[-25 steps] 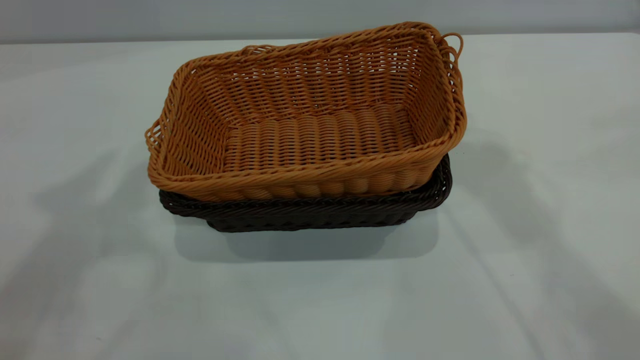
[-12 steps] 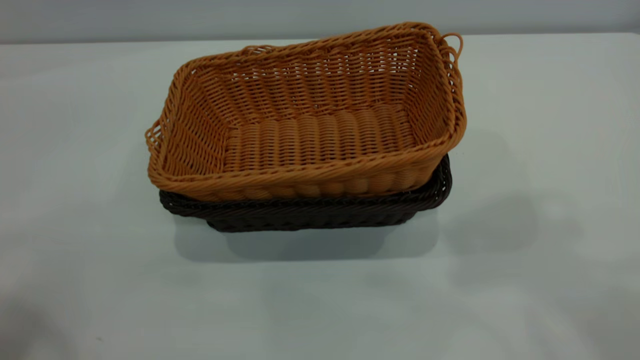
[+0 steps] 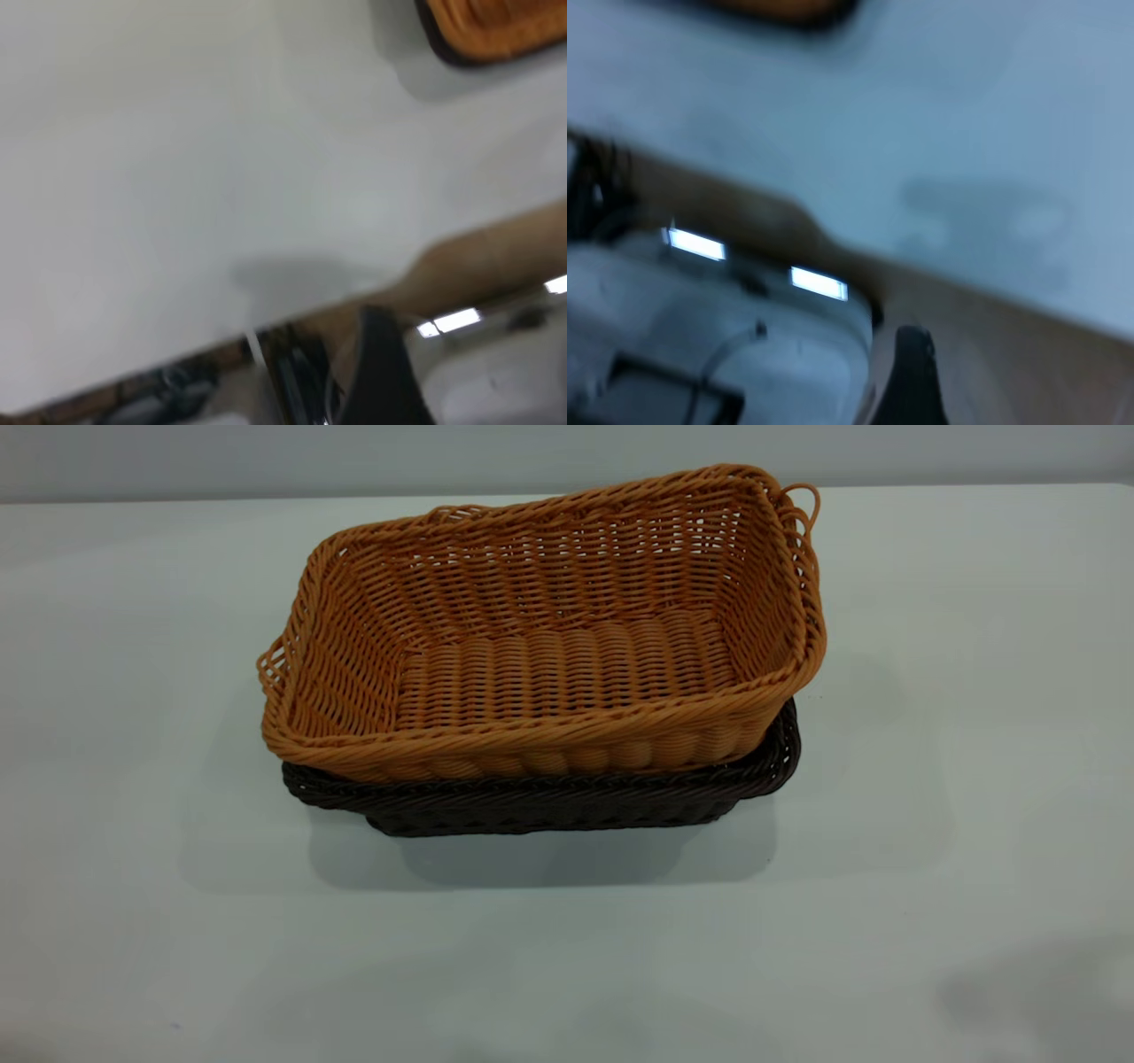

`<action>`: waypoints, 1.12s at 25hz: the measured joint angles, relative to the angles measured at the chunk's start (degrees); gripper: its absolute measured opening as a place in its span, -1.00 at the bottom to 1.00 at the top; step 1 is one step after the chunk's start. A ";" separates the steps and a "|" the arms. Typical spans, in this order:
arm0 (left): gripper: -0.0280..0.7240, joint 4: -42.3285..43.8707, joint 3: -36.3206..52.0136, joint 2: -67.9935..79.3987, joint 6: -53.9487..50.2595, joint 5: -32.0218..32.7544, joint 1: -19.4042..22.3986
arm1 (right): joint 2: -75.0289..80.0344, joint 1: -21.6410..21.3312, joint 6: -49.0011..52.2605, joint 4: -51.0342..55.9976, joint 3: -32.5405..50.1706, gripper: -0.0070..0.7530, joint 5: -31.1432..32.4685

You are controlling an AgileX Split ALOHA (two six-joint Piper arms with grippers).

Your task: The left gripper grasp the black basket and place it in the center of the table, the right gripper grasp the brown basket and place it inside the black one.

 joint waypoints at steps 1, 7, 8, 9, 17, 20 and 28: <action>0.30 -0.41 2.00 -0.56 -0.06 0.00 0.00 | -1.25 0.00 0.05 -0.05 3.96 0.42 -0.61; 0.30 -1.38 14.18 -3.95 -0.70 -0.16 0.00 | -8.52 0.00 0.84 0.01 19.49 0.42 -7.63; 0.30 -1.53 16.04 -4.58 -1.10 -0.35 0.00 | -9.11 0.00 1.01 -0.04 20.23 0.42 -8.05; 0.30 -1.67 17.73 -5.21 -1.72 -0.70 0.00 | -9.59 0.00 1.18 -0.11 20.45 0.42 -8.49; 0.30 -2.92 19.87 -6.96 -2.96 -4.94 0.00 | -9.93 0.00 1.44 0.80 20.61 0.42 -9.06; 0.30 -2.97 19.87 -6.96 -2.96 -4.79 0.00 | -9.93 0.00 1.44 1.57 20.61 0.42 -9.06; 0.30 -3.10 19.87 -10.30 -3.12 -3.70 1.36 | -16.23 -2.67 1.49 2.72 20.61 0.42 -8.96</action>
